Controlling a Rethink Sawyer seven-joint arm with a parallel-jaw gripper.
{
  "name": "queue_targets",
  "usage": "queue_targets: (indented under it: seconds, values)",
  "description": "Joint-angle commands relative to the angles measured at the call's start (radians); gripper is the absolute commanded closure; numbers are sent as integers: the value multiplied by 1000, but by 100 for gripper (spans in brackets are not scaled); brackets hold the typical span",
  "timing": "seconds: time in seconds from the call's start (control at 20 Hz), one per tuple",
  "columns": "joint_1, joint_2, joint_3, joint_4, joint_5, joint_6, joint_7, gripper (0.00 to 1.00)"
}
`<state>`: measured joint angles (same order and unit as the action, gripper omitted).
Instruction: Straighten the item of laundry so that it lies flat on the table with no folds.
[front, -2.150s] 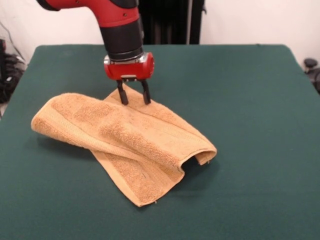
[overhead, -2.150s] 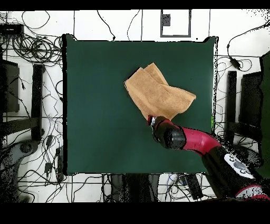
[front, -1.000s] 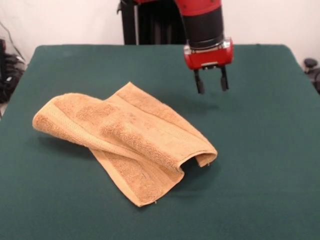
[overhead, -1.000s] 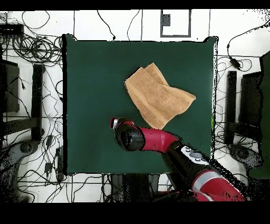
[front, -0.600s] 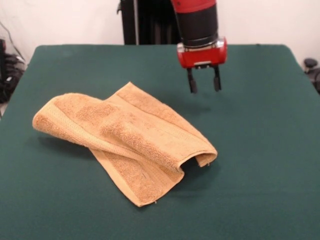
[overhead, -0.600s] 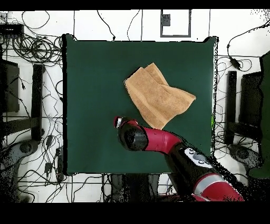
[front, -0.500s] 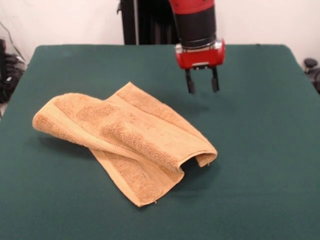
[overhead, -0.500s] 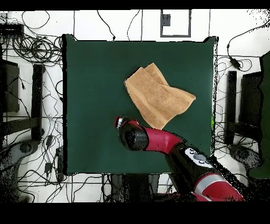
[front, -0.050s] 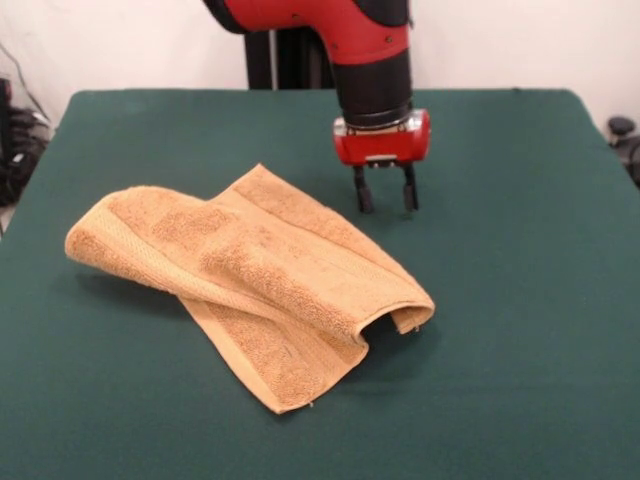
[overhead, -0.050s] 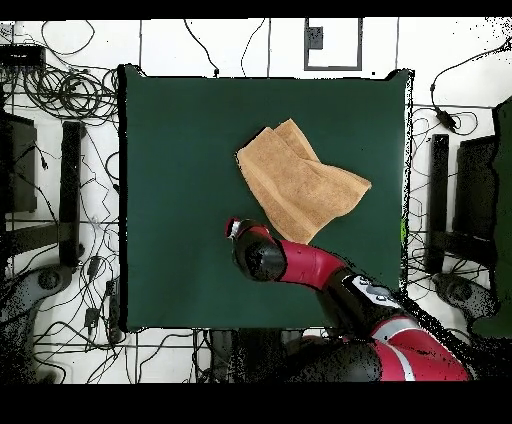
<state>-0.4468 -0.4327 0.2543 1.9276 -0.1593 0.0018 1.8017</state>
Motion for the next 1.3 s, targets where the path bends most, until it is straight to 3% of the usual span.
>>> queue_targets:
  seconds: [0.05,0.3,0.5,1.3]
  values:
    - [43,260,-36,-217,45,-181,182,0]
    - [35,296,-23,-238,39,-220,187,0]
    - [36,273,-21,-217,44,-202,189,0]
    - [-16,-45,-32,-27,30,56,136,0]
